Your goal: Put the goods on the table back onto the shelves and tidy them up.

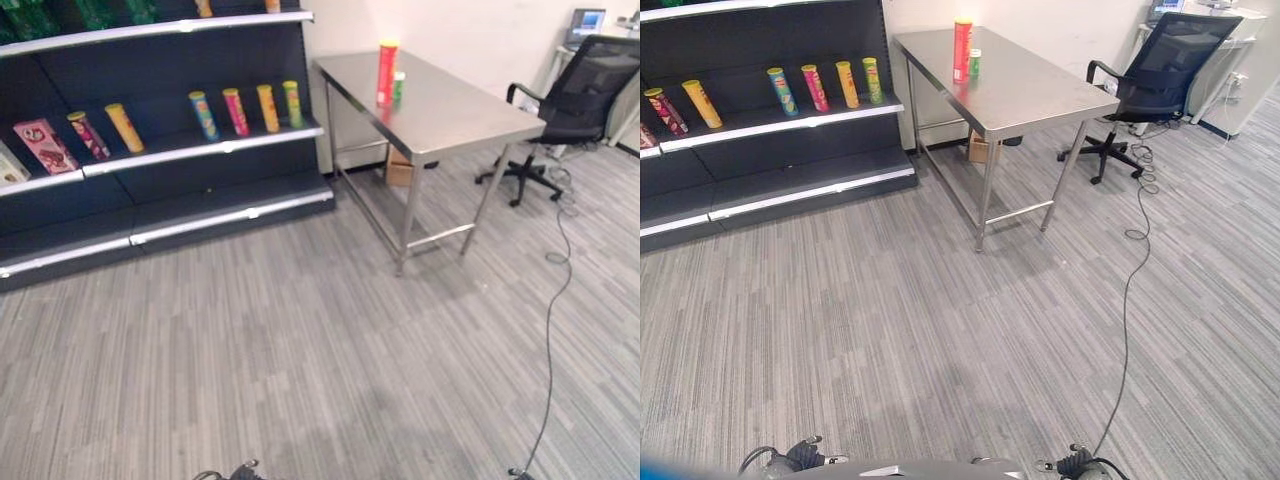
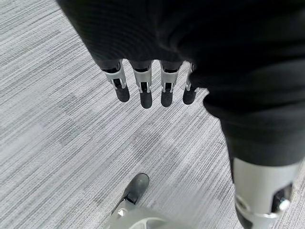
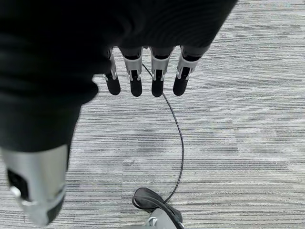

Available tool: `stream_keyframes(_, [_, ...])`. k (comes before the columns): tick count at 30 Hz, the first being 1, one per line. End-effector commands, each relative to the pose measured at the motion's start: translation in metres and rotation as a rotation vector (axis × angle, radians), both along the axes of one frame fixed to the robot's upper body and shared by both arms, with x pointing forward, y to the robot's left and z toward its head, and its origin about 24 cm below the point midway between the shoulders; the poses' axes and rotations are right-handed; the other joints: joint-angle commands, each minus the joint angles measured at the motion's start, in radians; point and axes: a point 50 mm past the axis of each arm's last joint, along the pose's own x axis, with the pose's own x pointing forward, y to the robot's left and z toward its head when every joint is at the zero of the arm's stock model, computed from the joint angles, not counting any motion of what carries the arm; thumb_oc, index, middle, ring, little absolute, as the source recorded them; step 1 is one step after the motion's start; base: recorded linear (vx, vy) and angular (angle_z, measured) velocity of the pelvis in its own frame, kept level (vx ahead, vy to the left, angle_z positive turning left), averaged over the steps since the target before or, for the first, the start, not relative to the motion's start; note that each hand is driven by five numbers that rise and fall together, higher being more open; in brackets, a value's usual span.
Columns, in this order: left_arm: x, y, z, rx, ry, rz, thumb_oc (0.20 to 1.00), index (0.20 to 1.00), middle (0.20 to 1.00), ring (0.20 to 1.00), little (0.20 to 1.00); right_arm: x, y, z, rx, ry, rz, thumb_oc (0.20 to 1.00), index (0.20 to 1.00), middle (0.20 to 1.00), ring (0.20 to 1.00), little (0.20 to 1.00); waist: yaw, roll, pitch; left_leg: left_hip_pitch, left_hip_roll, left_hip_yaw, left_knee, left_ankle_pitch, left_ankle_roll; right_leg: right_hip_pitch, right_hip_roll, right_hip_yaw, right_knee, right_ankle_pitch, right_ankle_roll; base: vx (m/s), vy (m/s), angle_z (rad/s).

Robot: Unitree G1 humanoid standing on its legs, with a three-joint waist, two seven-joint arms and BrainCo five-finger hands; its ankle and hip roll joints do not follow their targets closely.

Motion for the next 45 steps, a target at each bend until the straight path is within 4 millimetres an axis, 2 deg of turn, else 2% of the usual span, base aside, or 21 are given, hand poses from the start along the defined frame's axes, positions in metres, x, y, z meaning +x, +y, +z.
stream_keyframes(1, [0.009,0.002,0.001,0.013,0.0,0.019,1.0,1.0,1.0,1.0,1.0,0.025,-0.007,0.007,-0.029,-0.029,0.04,1.0,1.0,1.0,1.0,1.0,0.016,-0.013,0.007,-0.009,0.007,-0.069,0.008,-0.022,-0.037,-0.093,-0.114,0.031,0.038,0.05,0.126,0.0,0.12,-0.07])
stream_keyframes(5, [0.014,0.002,0.003,-0.01,-0.032,0.071,1.0,1.0,1.0,1.0,1.0,0.029,-0.004,0.007,-0.016,-0.04,0.036,1.0,1.0,1.0,1.0,1.0,0.024,-0.004,0.036,-0.006,-0.025,-0.083,0.009,-0.044,-0.004,-0.173,-0.145,0.052,0.204,0.033,0.136,0.02,0.155,-0.06])
stream_keyframes(7, [0.019,0.001,0.004,-0.026,-0.054,0.111,1.0,1.0,1.0,1.0,1.0,0.028,-0.003,0.007,-0.009,-0.038,0.018,1.0,1.0,1.0,1.0,1.0,0.019,-0.002,0.061,0.017,-0.051,-0.087,0.007,-0.057,0.015,-0.243,-0.18,0.055,0.363,0.088,0.145,0.07,0.166,-0.03])
stream_keyframes(10, [0.02,0.0,0.004,-0.035,-0.061,0.123,1.0,1.0,1.0,1.0,1.0,0.024,-0.003,0.005,-0.005,-0.032,-0.002,1.0,1.0,1.0,1.0,1.0,0.01,0.004,0.067,0.039,-0.059,-0.096,0.004,-0.083,0.014,-0.281,-0.187,0.056,0.412,0.094,0.144,0.14,0.065,0.0])
stream_keyframes(13, [0.029,-0.004,0.005,-0.05,-0.093,0.134,1.0,1.0,1.0,1.0,1.0,0.027,-0.005,0.007,-0.006,-0.054,-0.028,1.0,1.0,1.0,1.0,1.0,-0.021,0.015,0.078,0.044,-0.059,-0.105,0.004,-0.092,0.007,-0.361,-0.138,0.068,0.321,0.103,0.124,0.21,-0.007,0.12])
stream_keyframes(15, [0.039,-0.005,0.008,-0.054,-0.116,0.132,1.0,1.0,1.0,1.0,1.0,0.027,-0.008,0.008,-0.016,-0.053,-0.045,1.0,1.0,1.0,1.0,1.0,-0.063,-0.006,0.094,0.088,-0.085,-0.127,0.004,-0.126,-0.011,-0.434,-0.106,0.104,0.062,0.189,0.157,0.36,-0.079,0.26])
stream_keyframes(16, [0.039,-0.006,0.008,-0.055,-0.115,0.131,1.0,1.0,1.0,1.0,1.0,0.026,-0.008,0.008,-0.017,-0.053,-0.046,1.0,1.0,1.0,1.0,1.0,-0.065,0.0,0.1,0.095,-0.078,-0.13,0.004,-0.131,-0.011,-0.422,-0.102,0.098,0.055,0.19,0.158,0.34,-0.07,0.21])
stream_keyframes(18, [0.039,-0.008,0.007,-0.065,-0.112,0.137,1.0,1.0,1.0,1.0,1.0,0.019,-0.009,0.006,-0.02,-0.033,-0.051,1.0,1.0,1.0,1.0,1.0,-0.08,0.001,0.094,0.148,-0.079,-0.136,0.004,-0.173,-0.028,-0.46,-0.108,0.024,-0.033,0.202,0.19,0.43,-0.078,0.18])
stream_keyframes(24, [0.03,-0.015,0.002,-0.078,-0.069,0.125,1.0,1.0,1.0,1.0,1.0,0.006,-0.016,0.005,-0.035,0.002,-0.039,1.0,1.0,1.0,1.0,1.0,-0.1,-0.008,0.053,0.205,-0.084,-0.169,0.02,-0.22,-0.037,-0.402,-0.121,-0.085,-0.032,0.247,0.164,0.34,-0.171,0.25])
stream_keyframes(27, [0.034,-0.023,0.001,-0.099,-0.071,0.116,1.0,1.0,1.0,1.0,1.0,0.007,-0.023,0.008,-0.055,0.001,-0.01,1.0,1.0,1.0,1.0,1.0,-0.105,0.008,0.039,0.166,-0.021,-0.191,0.189,-0.153,-0.1,-0.351,-0.084,-0.088,0.001,0.224,0.12,0.4,-0.304,0.64])
stream_keyframes(28, [0.034,-0.023,0.001,-0.098,-0.071,0.116,1.0,1.0,1.0,1.0,1.0,0.007,-0.023,0.008,-0.054,0.001,-0.01,1.0,1.0,1.0,1.0,1.0,-0.107,0.005,0.037,0.163,-0.024,-0.193,0.189,-0.15,-0.099,-0.354,-0.088,-0.088,0.001,0.225,0.12,0.31,-0.285,0.72])
stream_keyframes(29, [0.036,-0.025,0.002,-0.102,-0.079,0.117,1.0,1.0,1.0,1.0,1.0,0.009,-0.025,0.009,-0.059,-0.013,-0.011,1.0,1.0,1.0,1.0,1.0,-0.109,0.01,0.029,0.145,-0.002,-0.186,0.25,-0.098,-0.132,-0.323,-0.074,-0.098,-0.005,0.21,0.102,0.32,-0.332,0.26])
stream_keyframes(30, [0.037,-0.026,0.002,-0.117,-0.085,0.129,1.0,1.0,1.0,1.0,1.0,0.01,-0.026,0.011,-0.065,-0.019,-0.004,1.0,1.0,1.0,1.0,1.0,-0.101,0.009,0.024,0.08,0.049,-0.168,0.441,-0.009,-0.178,-0.256,-0.047,-0.114,-0.022,0.161,0.06,0.32,-0.332,0.2])
stream_keyframes(31, [0.037,-0.026,0.002,-0.117,-0.085,0.129,1.0,1.0,1.0,1.0,1.0,0.01,-0.026,0.011,-0.065,-0.019,-0.004,1.0,1.0,1.0,1.0,1.0,-0.102,0.01,0.024,0.077,0.051,-0.169,0.444,-0.011,-0.179,-0.255,-0.046,-0.115,-0.022,0.161,0.06,0.29,-0.342,0.2])
stream_keyframes(34, [0.045,-0.027,0.005,-0.135,-0.127,0.173,1.0,1.0,1.0,1.0,1.0,0.016,-0.029,0.013,-0.08,-0.042,-0.009,1.0,1.0,1.0,1.0,1.0,-0.076,-0.014,0.044,-0.044,0.117,-0.143,0.724,0.135,-0.217,-0.162,-0.018,-0.119,-0.044,0.094,0.003,0.18,-0.277,0.03])
stream_keyframes(35, [0.045,-0.027,0.005,-0.135,-0.127,0.173,1.0,1.0,1.0,1.0,1.0,0.016,-0.029,0.013,-0.08,-0.042,-0.009,1.0,1.0,1.0,1.0,1.0,-0.076,-0.012,0.044,-0.046,0.119,-0.144,0.728,0.134,-0.217,-0.162,-0.017,-0.12,-0.044,0.094,0.003,0.23,-0.299,0.02])
stream_keyframes(36, [0.043,-0.024,0.005,-0.13,-0.13,0.196,1.0,1.0,1.0,1.0,1.0,0.019,-0.029,0.014,-0.087,-0.05,0.004,1.0,1.0,1.0,1.0,1.0,-0.057,-0.028,0.056,-0.087,0.168,-0.086,0.811,0.144,-0.206,-0.12,-0.003,-0.113,-0.045,0.055,-0.016,0.31,-0.314,-0.03])
stream_keyframes(39, [0.04,-0.023,0.004,-0.128,-0.125,0.211,1.0,1.0,1.0,1.0,1.0,0.022,-0.028,0.014,-0.089,-0.051,0.021,1.0,1.0,1.0,1.0,1.0,-0.03,-0.033,0.07,-0.179,0.211,-0.04,0.787,0.096,-0.174,-0.075,0.01,-0.095,-0.045,0.015,-0.023,0.23,-0.162,-0.14])
stream_keyframes(42, [0.03,-0.021,0.001,-0.114,-0.099,0.222,1.0,1.0,1.0,1.0,1.0,0.023,-0.028,0.015,-0.099,-0.059,0.034,1.0,1.0,1.0,1.0,1.0,-0.014,-0.025,0.074,-0.249,0.223,-0.055,0.534,0.022,-0.159,-0.022,-0.002,-0.073,-0.045,-0.026,0.008,0.25,0.025,-0.35])
stream_keyframes(44, [0.029,-0.021,0.001,-0.114,-0.1,0.231,1.0,1.0,1.0,1.0,1.0,0.024,-0.029,0.015,-0.102,-0.062,0.039,1.0,1.0,1.0,1.0,1.0,-0.008,-0.027,0.075,-0.26,0.211,-0.067,0.435,0.028,-0.154,-0.009,-0.013,-0.07,-0.045,-0.034,0.018,0.2,0.105,-0.11])
stream_keyframes(45, [0.027,-0.021,0.001,-0.119,-0.104,0.25,1.0,1.0,1.0,1.0,1.0,0.027,-0.028,0.017,-0.108,-0.075,0.055,1.0,1.0,1.0,1.0,1.0,0.01,-0.014,0.076,-0.276,0.199,-0.113,0.247,0.116,-0.154,0.005,-0.012,-0.056,-0.045,-0.036,0.026,0.33,0.157,-0.17])
